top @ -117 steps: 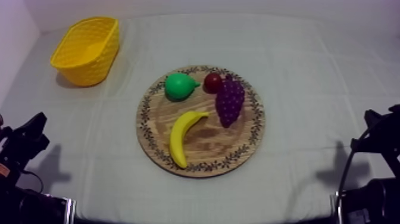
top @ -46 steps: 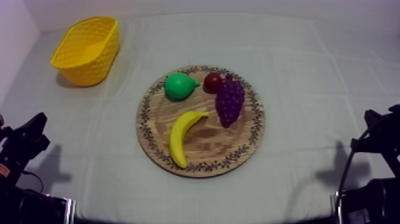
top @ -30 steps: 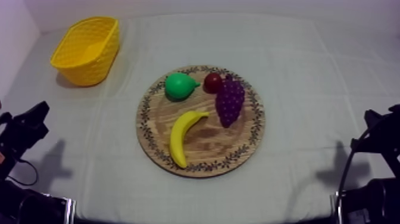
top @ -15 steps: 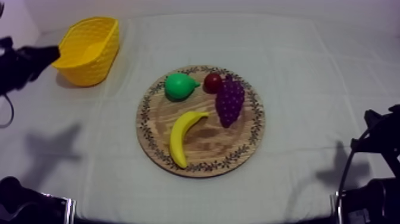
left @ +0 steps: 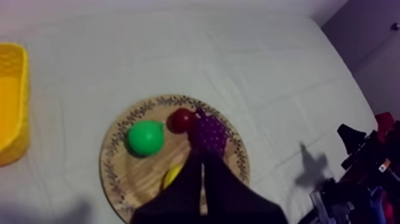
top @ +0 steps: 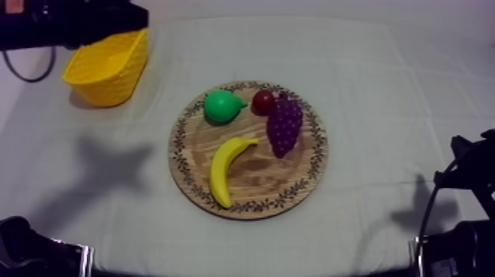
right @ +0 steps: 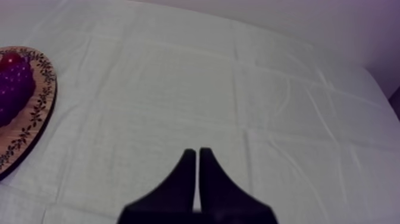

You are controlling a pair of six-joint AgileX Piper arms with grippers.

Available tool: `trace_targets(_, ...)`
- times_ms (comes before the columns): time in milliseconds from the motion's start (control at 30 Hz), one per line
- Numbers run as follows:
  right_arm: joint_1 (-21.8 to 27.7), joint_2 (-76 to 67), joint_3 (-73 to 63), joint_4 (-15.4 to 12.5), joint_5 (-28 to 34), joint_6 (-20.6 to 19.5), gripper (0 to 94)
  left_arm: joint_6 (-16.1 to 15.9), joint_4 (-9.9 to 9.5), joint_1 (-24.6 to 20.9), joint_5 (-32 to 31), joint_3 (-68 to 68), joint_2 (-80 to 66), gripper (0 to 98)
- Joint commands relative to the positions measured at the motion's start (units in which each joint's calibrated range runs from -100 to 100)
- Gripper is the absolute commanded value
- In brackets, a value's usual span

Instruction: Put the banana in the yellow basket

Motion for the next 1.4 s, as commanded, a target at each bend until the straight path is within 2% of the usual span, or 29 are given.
trace_targets(0,-0.01,-0.02,0.02,0.01,0.01,0.0,0.3,0.01,1.54,0.33,0.29,0.51,3.48,0.9)
trace_targets(233,-0.01,-0.02,0.02,0.01,0.01,0.01,0.3,0.25,5.17,2.38,0.38,3.74,8.54,1.9)
trace_targets(367,-0.01,-0.02,0.02,0.01,0.01,0.01,0.3,1.65,6.28,3.69,0.82,5.42,9.75,2.5)
trace_targets(567,-0.01,-0.02,0.02,0.01,0.01,0.01,0.3,3.96,7.68,4.01,4.85,6.85,10.63,9.1)
trace_targets(700,-0.01,-0.02,0.02,0.01,0.01,0.01,0.3,3.76,7.9,3.96,1.9,9.94,10.96,11.6)
trace_targets(800,-0.01,-0.02,0.02,0.01,0.01,0.01,0.3,3.08,8.94,3.69,-0.41,12.18,11.09,13.4)
trace_targets(933,-0.01,-0.02,0.02,0.01,0.01,0.01,0.3,2.9,9.91,3.09,-0.96,13.21,11.29,24.4)
trace_targets(1033,-0.01,-0.02,0.02,0.01,0.01,0.01,0.3,2.28,9.92,3.15,-0.69,12.83,11.39,50.5)
trace_targets(1100,-0.01,-0.02,0.02,0.01,0.01,0.01,0.3,2.27,9.7,3.3,-0.25,12.57,11.41,62.1)
trace_targets(1200,-0.01,-0.02,0.02,0.01,0.01,0.01,0.3,2.45,9.45,3.42,0.42,12.66,11.37,68.5)
trace_targets(1367,-0.01,-0.02,0.02,0.01,0.01,0.01,0.3,2.29,9.48,3.42,0.78,13.44,12.05,71.4)
